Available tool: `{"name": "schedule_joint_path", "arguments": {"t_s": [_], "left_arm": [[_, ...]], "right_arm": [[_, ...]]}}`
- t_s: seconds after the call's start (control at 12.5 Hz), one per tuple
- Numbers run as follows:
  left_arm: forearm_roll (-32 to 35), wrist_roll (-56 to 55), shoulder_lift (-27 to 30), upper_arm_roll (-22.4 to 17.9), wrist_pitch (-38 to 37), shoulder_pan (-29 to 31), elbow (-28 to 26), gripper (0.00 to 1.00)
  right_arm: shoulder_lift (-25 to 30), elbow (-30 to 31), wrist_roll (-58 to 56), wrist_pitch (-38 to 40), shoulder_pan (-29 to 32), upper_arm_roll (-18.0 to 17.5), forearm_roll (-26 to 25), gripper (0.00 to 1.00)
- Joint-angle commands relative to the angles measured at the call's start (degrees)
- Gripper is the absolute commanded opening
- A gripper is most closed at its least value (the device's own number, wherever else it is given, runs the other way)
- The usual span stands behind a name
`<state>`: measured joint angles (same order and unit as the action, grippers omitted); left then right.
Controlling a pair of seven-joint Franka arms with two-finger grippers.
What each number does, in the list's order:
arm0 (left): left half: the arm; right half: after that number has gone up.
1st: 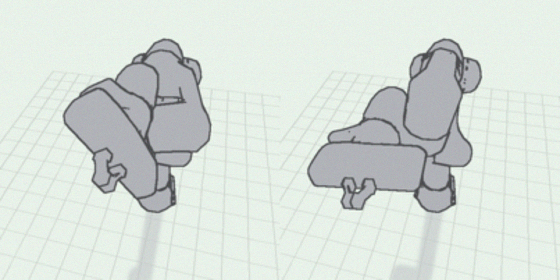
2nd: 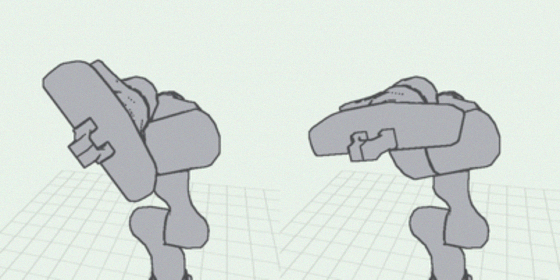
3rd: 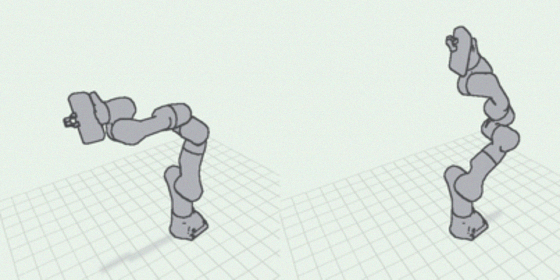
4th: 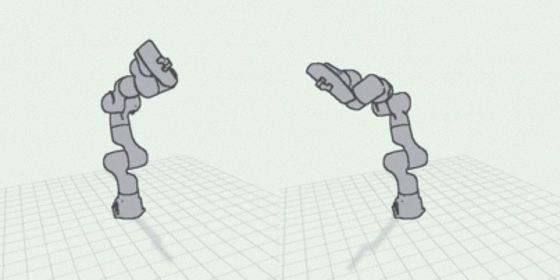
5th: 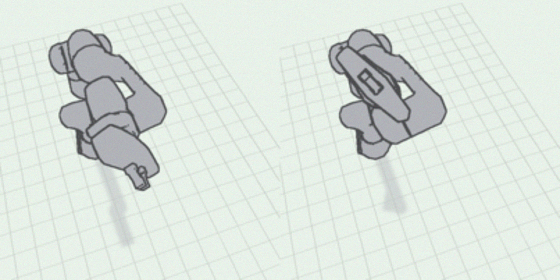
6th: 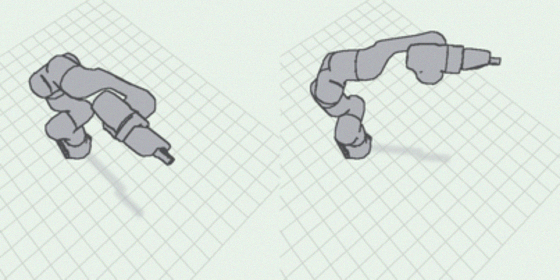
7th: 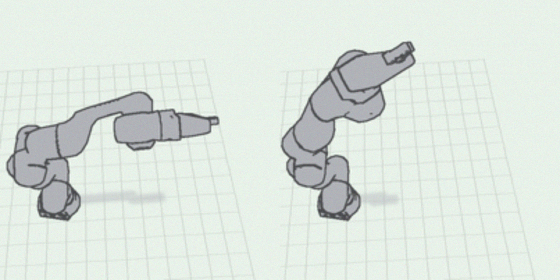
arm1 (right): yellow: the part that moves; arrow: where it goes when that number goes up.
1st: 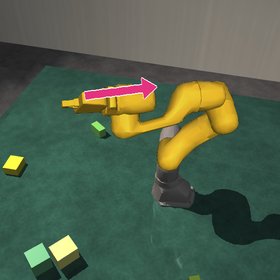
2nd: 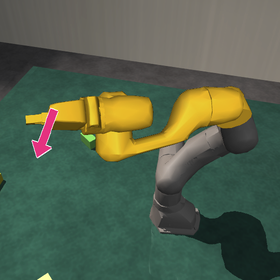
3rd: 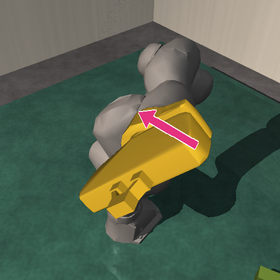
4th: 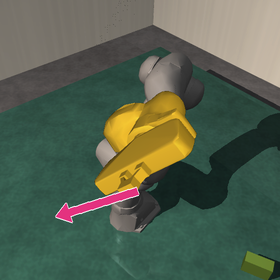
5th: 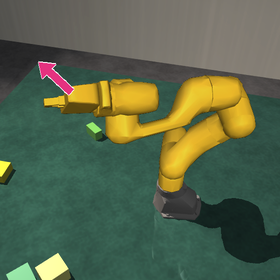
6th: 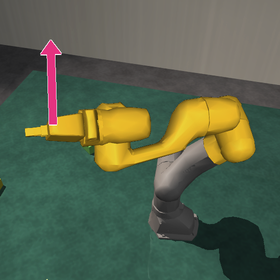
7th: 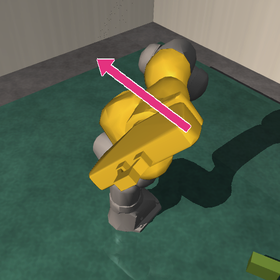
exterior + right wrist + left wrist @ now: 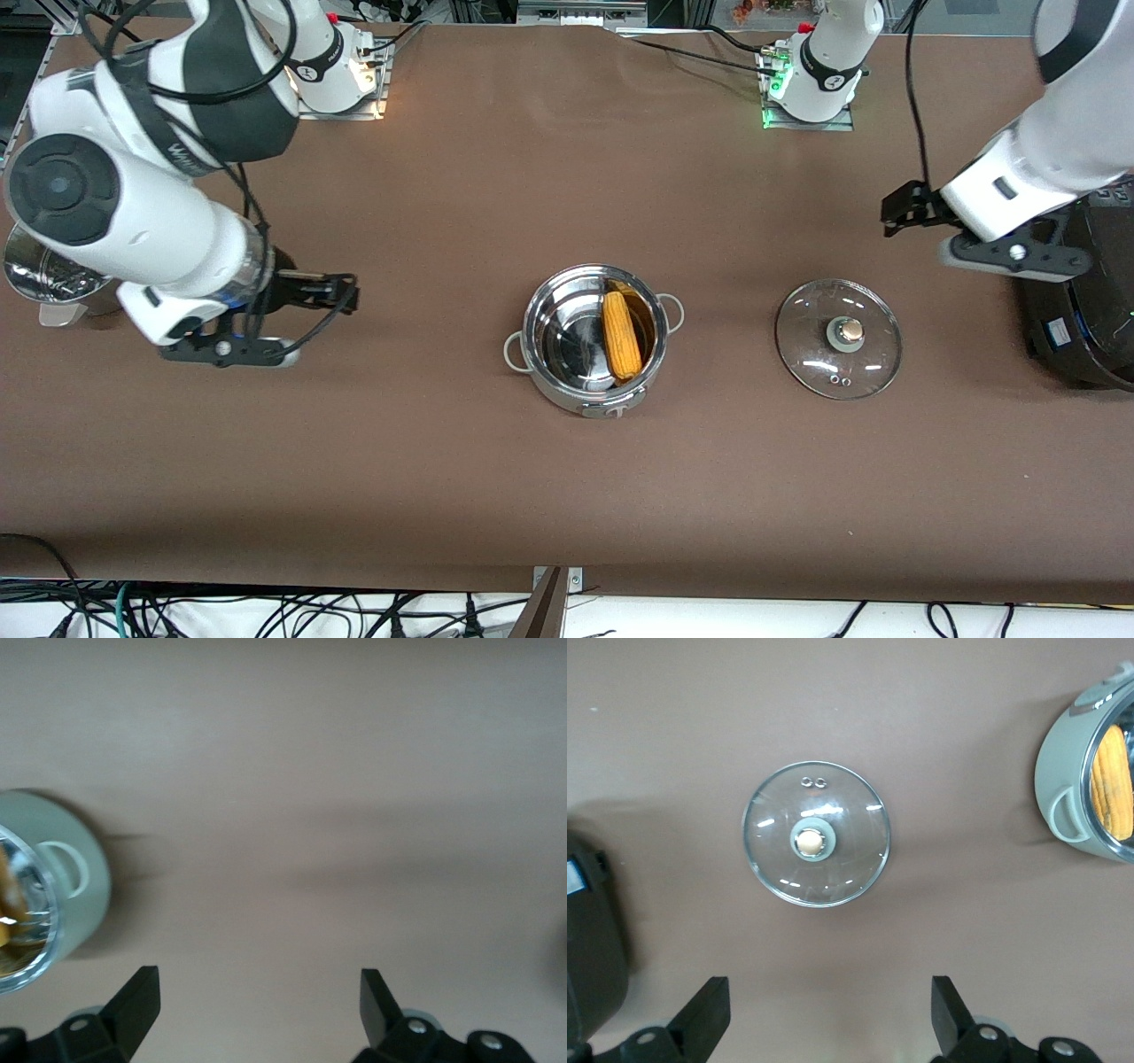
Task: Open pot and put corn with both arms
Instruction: 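Open both grippers and withdraw them from the corn and lid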
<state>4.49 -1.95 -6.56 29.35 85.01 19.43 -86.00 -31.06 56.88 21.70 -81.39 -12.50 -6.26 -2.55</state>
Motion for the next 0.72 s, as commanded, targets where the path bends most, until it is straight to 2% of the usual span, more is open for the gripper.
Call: {"name": "schedule_joint_path", "arguments": {"t_s": [0.0,0.16,0.24,0.48,0.64], "left_arm": [[-3.9,0.0,-0.3,-5.7,-1.4,-1.8,2.9,1.00],[-11.5,0.2,0.1,-22.7,-0.9,-13.7,2.3,1.00],[-14.0,0.1,1.1,-27.8,1.3,-17.5,1.4,1.00],[-11.3,0.0,8.0,-28.6,11.4,-18.5,-9.4,1.00],[-5.5,0.2,11.6,-28.5,12.7,-20.4,-14.8,1.00]], "right_arm": [[6.4,6.3,-5.0,1.6,2.3,3.0,0.4,1.00],[15.3,19.2,-6.7,-4.0,8.1,3.0,2.8,1.00],[18.4,23.2,-6.6,-6.6,9.6,3.0,3.0,1.00],[23.8,31.1,-6.1,-7.2,13.6,3.1,1.1,1.00],[27.3,33.7,-6.8,-7.2,15.2,3.0,1.1,1.00]]}}
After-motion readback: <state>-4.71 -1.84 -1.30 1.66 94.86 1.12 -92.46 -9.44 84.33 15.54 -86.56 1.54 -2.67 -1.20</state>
